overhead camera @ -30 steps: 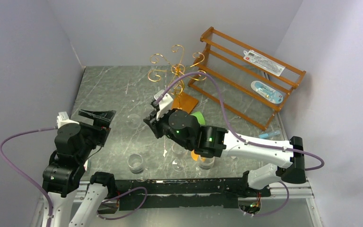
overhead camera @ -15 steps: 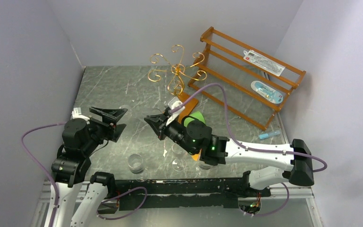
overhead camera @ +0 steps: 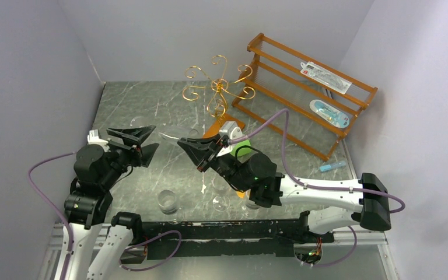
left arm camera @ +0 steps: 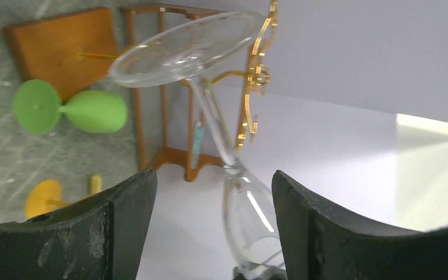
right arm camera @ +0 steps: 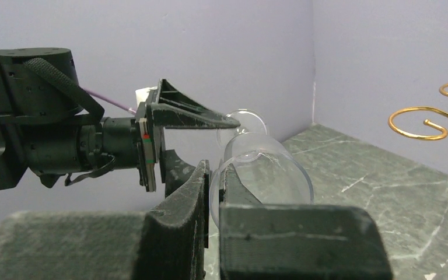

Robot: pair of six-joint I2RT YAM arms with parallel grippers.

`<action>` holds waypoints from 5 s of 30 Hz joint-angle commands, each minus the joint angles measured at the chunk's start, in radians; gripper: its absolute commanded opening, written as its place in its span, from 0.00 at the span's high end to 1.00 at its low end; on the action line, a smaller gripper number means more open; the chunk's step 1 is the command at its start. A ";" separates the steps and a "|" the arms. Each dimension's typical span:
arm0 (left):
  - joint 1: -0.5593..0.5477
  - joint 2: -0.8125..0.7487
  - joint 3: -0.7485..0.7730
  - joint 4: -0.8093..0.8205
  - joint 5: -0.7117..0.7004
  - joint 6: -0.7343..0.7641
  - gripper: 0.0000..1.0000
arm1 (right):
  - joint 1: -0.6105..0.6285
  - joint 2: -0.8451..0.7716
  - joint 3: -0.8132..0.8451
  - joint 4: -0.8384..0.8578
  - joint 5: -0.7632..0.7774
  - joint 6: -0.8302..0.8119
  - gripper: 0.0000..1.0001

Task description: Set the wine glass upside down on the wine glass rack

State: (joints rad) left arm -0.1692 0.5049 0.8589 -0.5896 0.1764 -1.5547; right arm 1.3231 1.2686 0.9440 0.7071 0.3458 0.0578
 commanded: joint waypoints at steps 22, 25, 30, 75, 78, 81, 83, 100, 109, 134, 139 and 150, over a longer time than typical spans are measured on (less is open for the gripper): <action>0.005 -0.058 -0.103 0.398 -0.078 -0.142 0.89 | 0.002 0.008 -0.024 0.130 -0.146 0.010 1.00; 0.005 -0.046 -0.087 0.429 -0.102 -0.060 0.95 | 0.003 0.010 -0.021 0.104 -0.132 0.045 1.00; 0.006 -0.012 -0.063 0.490 -0.112 0.129 0.95 | 0.002 -0.041 -0.059 0.054 -0.084 0.111 0.61; 0.005 0.760 0.158 0.971 0.468 1.486 0.95 | -0.004 -0.446 0.029 -0.943 0.386 0.639 0.30; 0.006 0.830 0.165 1.065 0.570 1.503 0.95 | -0.004 -0.466 0.025 -0.933 0.383 0.630 0.30; 0.005 0.887 0.210 1.073 0.649 1.517 0.95 | -0.005 -0.477 0.029 -0.940 0.376 0.623 0.30; 0.005 0.913 0.236 1.094 0.691 1.515 0.95 | -0.005 -0.481 0.034 -0.953 0.376 0.626 0.30; 0.014 1.140 0.353 1.251 0.897 1.384 0.95 | -0.004 -0.472 0.018 -0.966 0.389 0.631 0.29; 0.014 1.187 0.400 1.271 0.955 1.328 0.95 | -0.005 -0.453 0.020 -0.959 0.377 0.636 0.30; -0.006 1.294 0.401 1.438 0.909 1.164 0.95 | -0.004 -0.418 0.022 -0.881 0.297 0.589 0.32; -0.008 1.296 0.400 1.438 0.862 1.170 0.95 | -0.005 -0.414 0.019 -0.879 0.292 0.590 0.32; -0.025 1.256 0.387 1.288 0.671 1.281 0.95 | -0.004 -0.403 0.015 -0.868 0.287 0.592 0.32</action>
State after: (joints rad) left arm -0.1871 1.7924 1.2625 0.7136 0.9558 -0.3470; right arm 1.3212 0.8616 0.9543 -0.1780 0.6308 0.6495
